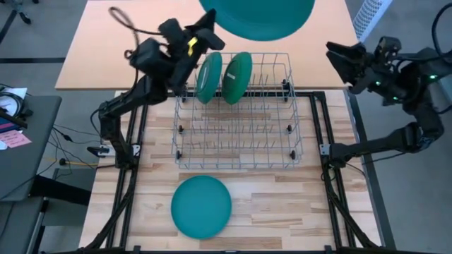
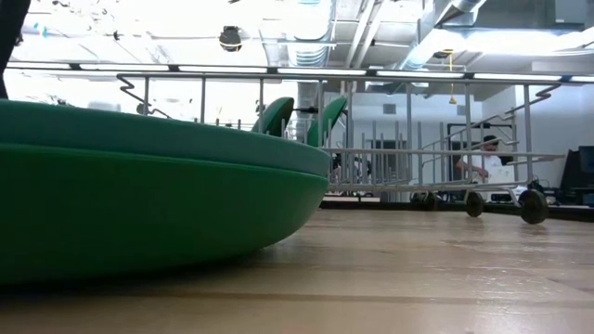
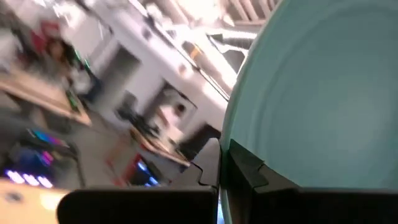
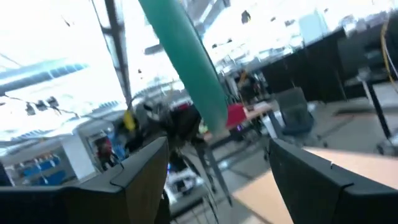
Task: Sort dishes
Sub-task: Put the blue plate into the dish rack
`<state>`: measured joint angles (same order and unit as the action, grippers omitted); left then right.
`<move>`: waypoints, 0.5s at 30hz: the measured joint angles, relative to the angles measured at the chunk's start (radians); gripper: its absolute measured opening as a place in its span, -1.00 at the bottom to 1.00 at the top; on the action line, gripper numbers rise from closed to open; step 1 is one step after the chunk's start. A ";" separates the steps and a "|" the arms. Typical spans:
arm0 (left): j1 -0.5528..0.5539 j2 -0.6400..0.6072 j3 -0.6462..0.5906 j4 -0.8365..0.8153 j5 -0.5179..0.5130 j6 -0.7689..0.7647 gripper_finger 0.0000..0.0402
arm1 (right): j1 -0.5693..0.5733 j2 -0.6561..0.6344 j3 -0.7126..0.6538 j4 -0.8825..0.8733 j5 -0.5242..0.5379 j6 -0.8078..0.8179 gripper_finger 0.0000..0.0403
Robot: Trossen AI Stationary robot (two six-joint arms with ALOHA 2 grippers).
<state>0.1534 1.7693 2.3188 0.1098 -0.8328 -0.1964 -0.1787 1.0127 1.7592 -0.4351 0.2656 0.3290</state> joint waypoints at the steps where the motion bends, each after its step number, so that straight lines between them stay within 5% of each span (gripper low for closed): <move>1: -0.014 -0.001 0.000 0.022 -0.029 0.053 -1.00 | 0.003 0.014 0.001 0.032 0.010 -0.014 0.40; 9: -0.105 -0.001 0.000 0.062 -0.241 0.287 -1.00 | 0.002 0.132 0.040 0.132 0.055 -0.155 0.40; 15: -0.145 -0.001 0.000 0.061 -0.254 0.353 -1.00 | 0.096 0.203 0.157 0.135 0.274 -0.437 0.40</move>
<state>0.0086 1.7687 2.3192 0.1710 -1.0864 0.1561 -0.0830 1.2156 1.9158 -0.2997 0.5394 -0.1078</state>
